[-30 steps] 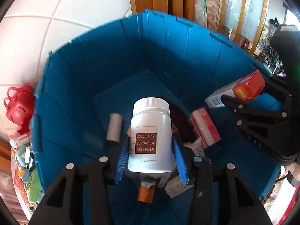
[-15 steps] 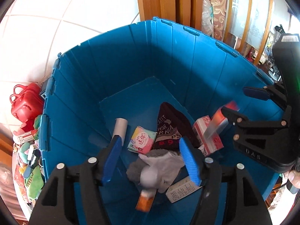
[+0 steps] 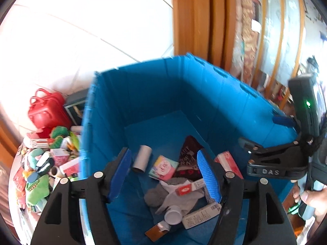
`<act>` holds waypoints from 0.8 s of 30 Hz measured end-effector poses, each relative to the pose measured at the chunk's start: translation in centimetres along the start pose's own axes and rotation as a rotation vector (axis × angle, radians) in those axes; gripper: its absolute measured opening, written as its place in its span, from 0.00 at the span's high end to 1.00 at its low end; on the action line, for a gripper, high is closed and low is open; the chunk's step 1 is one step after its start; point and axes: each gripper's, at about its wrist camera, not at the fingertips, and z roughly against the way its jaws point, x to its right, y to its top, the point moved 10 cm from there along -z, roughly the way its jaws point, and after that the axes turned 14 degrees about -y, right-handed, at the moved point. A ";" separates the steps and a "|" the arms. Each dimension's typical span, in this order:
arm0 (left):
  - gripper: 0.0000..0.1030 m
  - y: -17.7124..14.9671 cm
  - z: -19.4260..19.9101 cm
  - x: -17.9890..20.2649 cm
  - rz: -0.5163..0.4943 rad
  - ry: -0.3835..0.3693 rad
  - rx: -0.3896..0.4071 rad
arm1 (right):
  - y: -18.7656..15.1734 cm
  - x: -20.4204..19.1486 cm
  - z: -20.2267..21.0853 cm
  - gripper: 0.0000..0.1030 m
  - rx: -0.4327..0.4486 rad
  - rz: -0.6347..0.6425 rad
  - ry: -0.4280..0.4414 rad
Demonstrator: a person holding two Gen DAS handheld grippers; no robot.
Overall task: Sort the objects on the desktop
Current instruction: 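Move both tools back from the crate to the pile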
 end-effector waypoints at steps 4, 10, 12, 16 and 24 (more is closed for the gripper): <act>0.35 -0.3 3.0 -2.1 0.039 0.024 0.082 | 0.7 -1.8 3.9 0.00 0.100 -0.055 0.158; 0.35 -1.8 7.8 -7.6 0.091 0.054 0.190 | 2.5 -6.3 12.0 0.00 0.307 -0.091 0.342; 0.35 -2.7 9.5 -10.3 0.140 0.063 0.224 | 2.8 -8.1 14.4 0.00 0.347 -0.097 0.386; 0.35 -5.3 12.4 -17.3 0.255 0.122 0.252 | 3.4 -12.4 19.1 0.00 0.414 -0.078 0.506; 0.35 -13.6 17.3 -32.8 0.388 0.313 0.188 | 3.2 -23.2 27.1 0.00 0.523 0.024 0.634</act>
